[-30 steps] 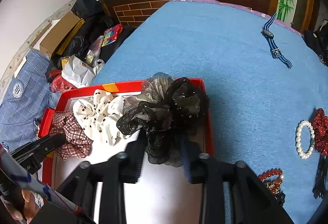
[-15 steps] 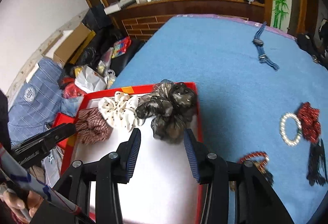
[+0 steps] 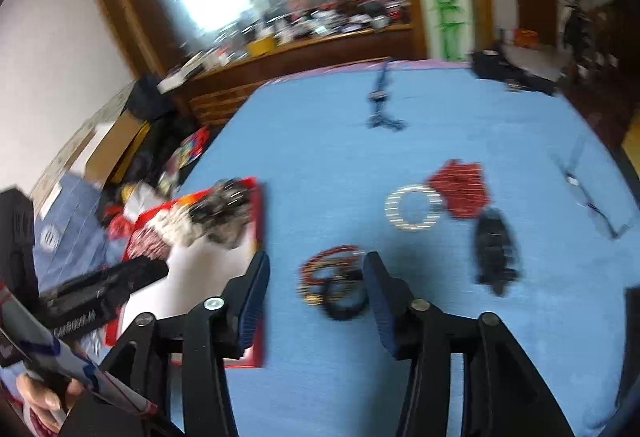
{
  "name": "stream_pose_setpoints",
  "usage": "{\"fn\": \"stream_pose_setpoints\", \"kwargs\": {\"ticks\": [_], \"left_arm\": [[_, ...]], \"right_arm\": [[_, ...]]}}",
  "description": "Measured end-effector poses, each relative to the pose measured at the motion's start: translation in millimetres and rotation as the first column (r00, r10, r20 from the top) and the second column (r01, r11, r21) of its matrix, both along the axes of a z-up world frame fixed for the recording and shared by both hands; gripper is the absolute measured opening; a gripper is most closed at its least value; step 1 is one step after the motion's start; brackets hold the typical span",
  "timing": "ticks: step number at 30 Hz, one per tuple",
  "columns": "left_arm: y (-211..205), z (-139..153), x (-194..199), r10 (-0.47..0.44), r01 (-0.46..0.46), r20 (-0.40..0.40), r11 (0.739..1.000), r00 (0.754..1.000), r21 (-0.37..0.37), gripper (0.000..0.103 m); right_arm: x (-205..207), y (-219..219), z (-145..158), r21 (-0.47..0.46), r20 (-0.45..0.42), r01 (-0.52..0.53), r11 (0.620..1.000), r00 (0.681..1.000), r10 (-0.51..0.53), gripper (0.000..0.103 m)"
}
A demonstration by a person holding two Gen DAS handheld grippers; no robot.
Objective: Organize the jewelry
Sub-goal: 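Grasp the black claw clip with the right tool while the left moves to the pearl bracelet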
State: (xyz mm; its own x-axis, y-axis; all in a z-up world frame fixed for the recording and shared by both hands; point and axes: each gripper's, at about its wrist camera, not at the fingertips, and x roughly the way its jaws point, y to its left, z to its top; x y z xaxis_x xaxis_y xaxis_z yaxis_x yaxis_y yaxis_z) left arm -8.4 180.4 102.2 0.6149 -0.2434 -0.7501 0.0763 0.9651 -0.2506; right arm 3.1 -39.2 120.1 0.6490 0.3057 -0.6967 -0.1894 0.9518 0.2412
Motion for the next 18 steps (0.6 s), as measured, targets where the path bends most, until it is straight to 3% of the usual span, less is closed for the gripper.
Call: {"fn": "stream_pose_setpoints", "kwargs": {"ticks": [7, 18], "left_arm": [[-50.8, -13.1, 19.4, -0.085, 0.085, -0.07, 0.996, 0.994, -0.005, 0.044], [-110.5, -19.7, 67.1, -0.143, 0.147, -0.128, 0.989, 0.981, 0.025, 0.044]], "right_arm": [[-6.8, -72.5, -3.3, 0.015, -0.021, 0.134, 0.991, 0.991, -0.133, 0.056], [13.2, -135.8, -27.0, -0.003, -0.099, 0.238, 0.971, 0.966, -0.237, 0.06]]}}
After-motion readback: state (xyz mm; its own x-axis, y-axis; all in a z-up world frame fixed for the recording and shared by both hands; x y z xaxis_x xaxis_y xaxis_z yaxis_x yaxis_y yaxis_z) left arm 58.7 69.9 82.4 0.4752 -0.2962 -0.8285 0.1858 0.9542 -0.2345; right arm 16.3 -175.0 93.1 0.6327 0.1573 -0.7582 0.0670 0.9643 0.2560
